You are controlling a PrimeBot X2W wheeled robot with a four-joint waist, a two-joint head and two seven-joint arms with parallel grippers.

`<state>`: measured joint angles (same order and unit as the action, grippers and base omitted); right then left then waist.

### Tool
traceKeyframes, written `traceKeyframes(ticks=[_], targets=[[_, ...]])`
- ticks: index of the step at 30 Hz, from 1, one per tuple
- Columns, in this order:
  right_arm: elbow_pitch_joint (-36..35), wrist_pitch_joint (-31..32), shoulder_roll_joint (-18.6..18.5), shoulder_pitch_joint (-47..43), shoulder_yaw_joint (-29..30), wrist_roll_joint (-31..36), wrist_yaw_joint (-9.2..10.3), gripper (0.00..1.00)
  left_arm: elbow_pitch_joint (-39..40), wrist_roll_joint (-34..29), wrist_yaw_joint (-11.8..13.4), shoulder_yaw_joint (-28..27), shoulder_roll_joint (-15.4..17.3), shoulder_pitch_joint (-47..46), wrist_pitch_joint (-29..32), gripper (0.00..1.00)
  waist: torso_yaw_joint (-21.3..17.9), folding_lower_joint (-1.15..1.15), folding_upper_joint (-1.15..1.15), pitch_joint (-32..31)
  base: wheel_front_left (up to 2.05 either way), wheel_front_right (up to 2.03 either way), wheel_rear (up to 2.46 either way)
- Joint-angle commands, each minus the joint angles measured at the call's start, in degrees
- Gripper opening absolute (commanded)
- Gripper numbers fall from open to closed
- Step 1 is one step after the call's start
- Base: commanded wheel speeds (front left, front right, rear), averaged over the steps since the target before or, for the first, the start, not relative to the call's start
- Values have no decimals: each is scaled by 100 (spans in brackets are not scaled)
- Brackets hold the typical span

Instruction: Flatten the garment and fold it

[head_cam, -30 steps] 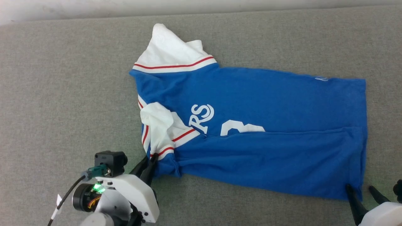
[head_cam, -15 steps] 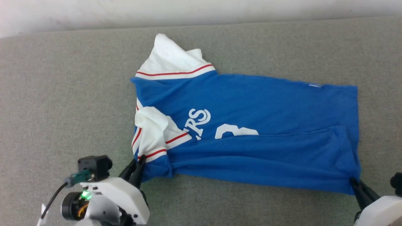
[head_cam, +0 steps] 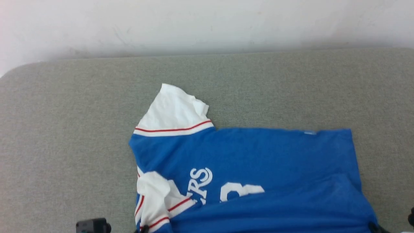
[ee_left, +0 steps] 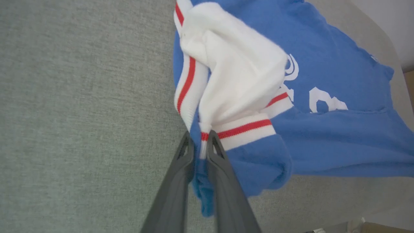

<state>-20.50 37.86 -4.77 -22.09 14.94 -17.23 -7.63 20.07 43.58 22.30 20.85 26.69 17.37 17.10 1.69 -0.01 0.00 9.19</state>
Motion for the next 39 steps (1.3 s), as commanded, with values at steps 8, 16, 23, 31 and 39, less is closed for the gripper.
traceKeyframes(ticks=[8,16,23,31,39], targets=[[149,-193,87,-7,-47,13,14,0,-716,207,-209,3,-431,-190,-425,0,135,1,0,28,0,0,0],[387,-470,111,122,-135,-3,14,100,-1265,194,-396,67,-531,-520,-537,100,146,1,0,20,0,0,0],[61,-832,103,189,58,-27,14,100,-771,281,-236,-431,-456,-259,-948,100,87,1,0,17,0,0,0],[-258,-1911,66,755,-74,354,14,100,56,-397,7,-1104,106,-1001,-1483,100,46,1,0,454,0,0,0],[-182,-2502,-38,1529,-485,578,14,100,-450,-1061,-617,-901,768,-3476,-1261,100,-59,1,0,1262,0,0,0]])
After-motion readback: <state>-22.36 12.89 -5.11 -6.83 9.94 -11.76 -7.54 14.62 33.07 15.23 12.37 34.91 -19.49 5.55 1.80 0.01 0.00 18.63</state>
